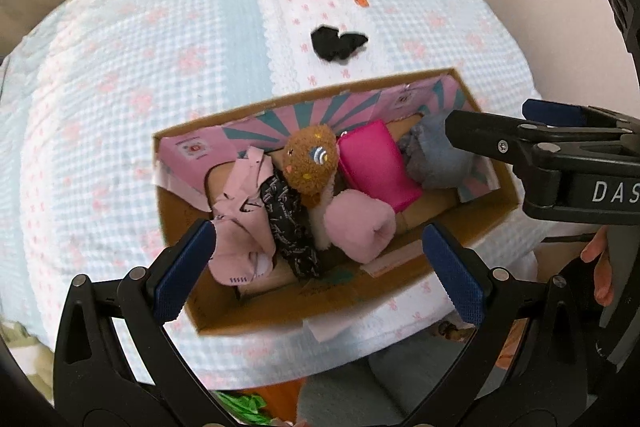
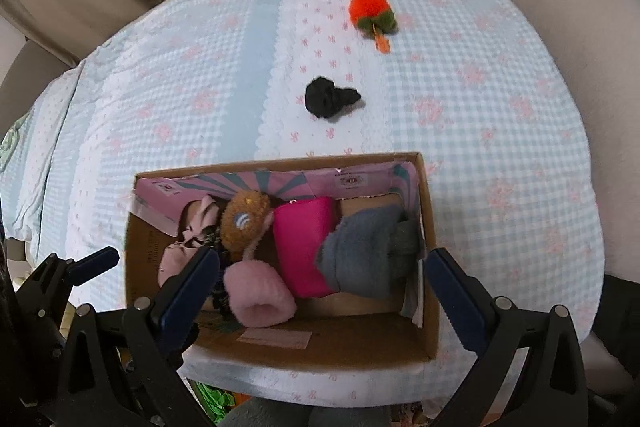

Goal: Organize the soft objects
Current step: 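Move both tools back toward the black scrunchie and orange pompom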

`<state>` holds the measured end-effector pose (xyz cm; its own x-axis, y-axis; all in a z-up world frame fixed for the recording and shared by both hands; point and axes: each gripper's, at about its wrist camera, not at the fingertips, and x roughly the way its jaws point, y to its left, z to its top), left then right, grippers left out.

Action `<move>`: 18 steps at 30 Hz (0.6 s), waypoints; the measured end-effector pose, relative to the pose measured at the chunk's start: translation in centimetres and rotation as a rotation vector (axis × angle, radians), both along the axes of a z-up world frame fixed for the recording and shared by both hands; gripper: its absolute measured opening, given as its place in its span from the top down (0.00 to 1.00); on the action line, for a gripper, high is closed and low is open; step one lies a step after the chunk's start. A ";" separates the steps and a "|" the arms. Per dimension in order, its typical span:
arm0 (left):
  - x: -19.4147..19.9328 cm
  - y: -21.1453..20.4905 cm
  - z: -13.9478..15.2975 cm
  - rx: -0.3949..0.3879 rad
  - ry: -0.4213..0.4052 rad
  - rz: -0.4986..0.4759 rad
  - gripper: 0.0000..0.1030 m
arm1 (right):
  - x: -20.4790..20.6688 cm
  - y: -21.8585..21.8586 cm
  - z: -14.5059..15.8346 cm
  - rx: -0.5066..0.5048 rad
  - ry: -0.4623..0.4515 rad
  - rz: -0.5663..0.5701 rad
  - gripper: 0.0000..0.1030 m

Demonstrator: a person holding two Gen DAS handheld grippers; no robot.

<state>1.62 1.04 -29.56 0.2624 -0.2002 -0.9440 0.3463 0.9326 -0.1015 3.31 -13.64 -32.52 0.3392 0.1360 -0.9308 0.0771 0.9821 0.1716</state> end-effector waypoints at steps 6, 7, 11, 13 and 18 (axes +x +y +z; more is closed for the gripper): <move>-1.8 1.3 4.6 -0.041 -0.056 0.062 0.00 | -1.8 0.9 4.7 -0.006 -0.051 0.005 0.00; -2.2 1.7 5.5 -0.047 -0.069 0.080 0.00 | -2.1 1.1 5.6 -0.009 -0.066 0.005 0.00; -2.8 2.7 8.6 -0.064 -0.126 0.131 0.00 | -3.0 1.5 9.1 -0.015 -0.134 0.027 0.00; -2.8 2.9 10.0 -0.056 -0.167 0.150 0.00 | -3.3 1.5 10.9 -0.024 -0.173 0.036 0.00; -1.5 2.8 13.1 -0.060 -0.244 0.165 0.00 | -2.6 0.6 14.1 -0.035 -0.243 0.031 0.00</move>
